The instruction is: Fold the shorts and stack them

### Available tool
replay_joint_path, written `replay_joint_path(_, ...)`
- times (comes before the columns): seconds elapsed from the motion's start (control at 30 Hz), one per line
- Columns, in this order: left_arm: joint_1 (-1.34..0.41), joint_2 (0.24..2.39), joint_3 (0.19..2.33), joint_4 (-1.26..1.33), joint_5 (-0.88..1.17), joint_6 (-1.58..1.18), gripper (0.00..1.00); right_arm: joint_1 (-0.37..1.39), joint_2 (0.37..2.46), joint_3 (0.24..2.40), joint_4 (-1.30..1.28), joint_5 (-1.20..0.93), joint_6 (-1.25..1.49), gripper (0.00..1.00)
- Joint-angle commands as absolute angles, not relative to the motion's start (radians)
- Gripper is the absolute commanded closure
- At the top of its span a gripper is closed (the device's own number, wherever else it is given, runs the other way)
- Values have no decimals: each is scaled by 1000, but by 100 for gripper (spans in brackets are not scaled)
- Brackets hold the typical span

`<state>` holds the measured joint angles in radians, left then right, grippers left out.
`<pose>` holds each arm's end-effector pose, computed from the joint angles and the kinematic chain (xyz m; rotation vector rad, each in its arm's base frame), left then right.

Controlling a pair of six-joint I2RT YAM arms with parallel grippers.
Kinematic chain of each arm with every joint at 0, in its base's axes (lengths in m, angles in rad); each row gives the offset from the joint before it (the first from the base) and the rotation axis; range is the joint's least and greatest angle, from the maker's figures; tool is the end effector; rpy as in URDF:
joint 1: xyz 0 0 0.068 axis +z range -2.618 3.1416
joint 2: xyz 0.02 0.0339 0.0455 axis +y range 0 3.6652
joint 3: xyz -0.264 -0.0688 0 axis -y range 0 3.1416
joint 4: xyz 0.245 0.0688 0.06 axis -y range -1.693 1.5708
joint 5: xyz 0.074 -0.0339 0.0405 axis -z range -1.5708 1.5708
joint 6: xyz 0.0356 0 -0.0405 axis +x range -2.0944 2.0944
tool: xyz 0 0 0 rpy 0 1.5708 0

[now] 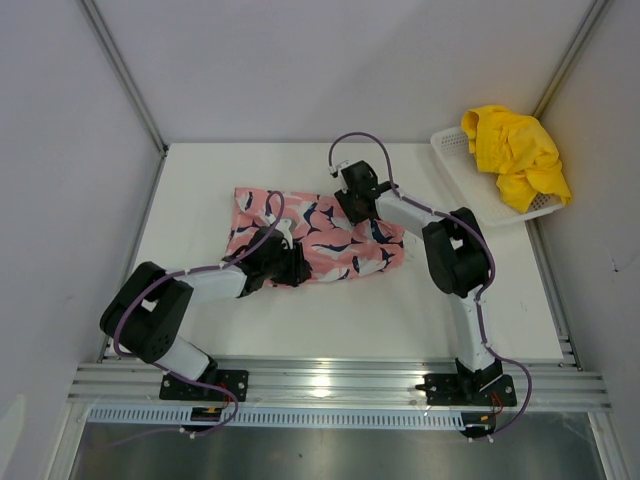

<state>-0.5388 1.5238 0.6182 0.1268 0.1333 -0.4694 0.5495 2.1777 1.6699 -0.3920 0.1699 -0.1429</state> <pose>0.2412 -0.1497 0.1447 0.1524 2.4309 -0.6340 0.4139 0.2464 0.1782 -0.7635 2.3311 -0.0319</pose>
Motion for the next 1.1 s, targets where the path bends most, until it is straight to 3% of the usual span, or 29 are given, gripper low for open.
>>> replay_joint_path(0.0,-554,1522,611,34,118,-459,49,560,2149,1677,-408,152,-175,52)
replay_joint_path(0.13,-554,1523,607,34,120,-459,49,561,2175,1690,-422,175,-181,57)
replay_joint_path(0.23,-554,1520,607,32,117,-457,49,560,2198,1707,-431,199,-181,78)
replay_joint_path(0.33,-554,1520,606,32,117,-457,49,560,2209,1721,-434,215,-183,88)
replay_joint_path(0.37,-554,1523,603,32,117,-459,49,560,2212,1726,-433,219,-183,97)
replay_joint_path(0.4,-554,1525,604,32,117,-460,49,560,2210,1730,-434,227,-184,100)
replay_joint_path(0.93,-555,1598,563,86,117,-472,52,540,2212,1805,-287,457,-167,100)
replay_joint_path(1.07,-554,1635,563,103,124,-472,53,514,2249,1825,-284,417,-150,100)
